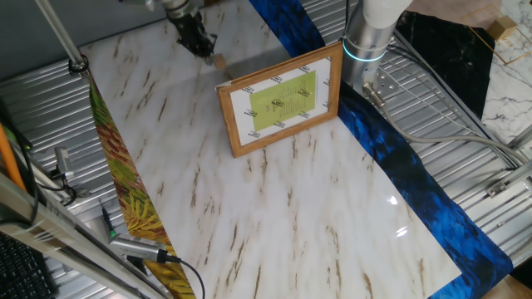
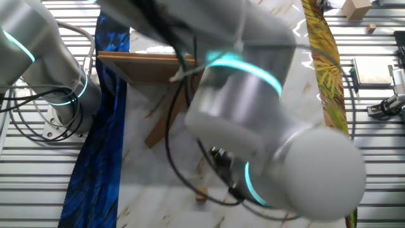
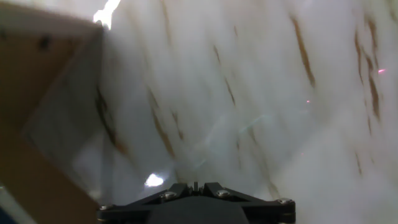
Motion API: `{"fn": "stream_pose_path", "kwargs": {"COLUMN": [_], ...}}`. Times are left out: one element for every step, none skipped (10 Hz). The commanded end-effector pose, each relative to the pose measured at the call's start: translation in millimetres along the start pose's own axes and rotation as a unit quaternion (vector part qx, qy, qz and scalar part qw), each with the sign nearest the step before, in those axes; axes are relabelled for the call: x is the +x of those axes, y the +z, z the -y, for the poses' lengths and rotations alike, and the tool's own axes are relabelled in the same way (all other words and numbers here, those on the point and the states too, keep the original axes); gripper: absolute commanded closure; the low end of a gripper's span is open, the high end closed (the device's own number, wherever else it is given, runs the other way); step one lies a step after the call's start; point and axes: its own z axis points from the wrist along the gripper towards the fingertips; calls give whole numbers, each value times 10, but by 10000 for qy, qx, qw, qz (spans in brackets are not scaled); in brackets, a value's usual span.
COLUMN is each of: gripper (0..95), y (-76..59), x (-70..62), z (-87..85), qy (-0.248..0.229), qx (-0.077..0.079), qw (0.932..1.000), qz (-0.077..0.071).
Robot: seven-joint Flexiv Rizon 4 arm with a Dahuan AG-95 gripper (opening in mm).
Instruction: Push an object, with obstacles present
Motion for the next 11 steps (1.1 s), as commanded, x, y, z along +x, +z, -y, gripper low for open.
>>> {"fn": "stream_pose_path", "kwargs": {"gripper": [950,950,950,950,950,950,950,950,950,950,950], "y": [35,35,35,35,35,35,35,35,35,59,82], "x": [124,124,124,124,124,124,124,124,124,122,161], "z": [-24,-24,-24,-24,-24,-24,-24,-24,-24,-52,-62], "qy": [39,122,190,278,333,357,424,651,813,1012,1142], "qx": [92,118,189,225,219,184,199,209,228,249,269], "qw": [9999,9999,9996,9993,9992,9992,9989,9977,9964,9946,9931], "qz": [-7,-9,-49,-69,-51,-7,-2,8,-4,-12,-24]}}
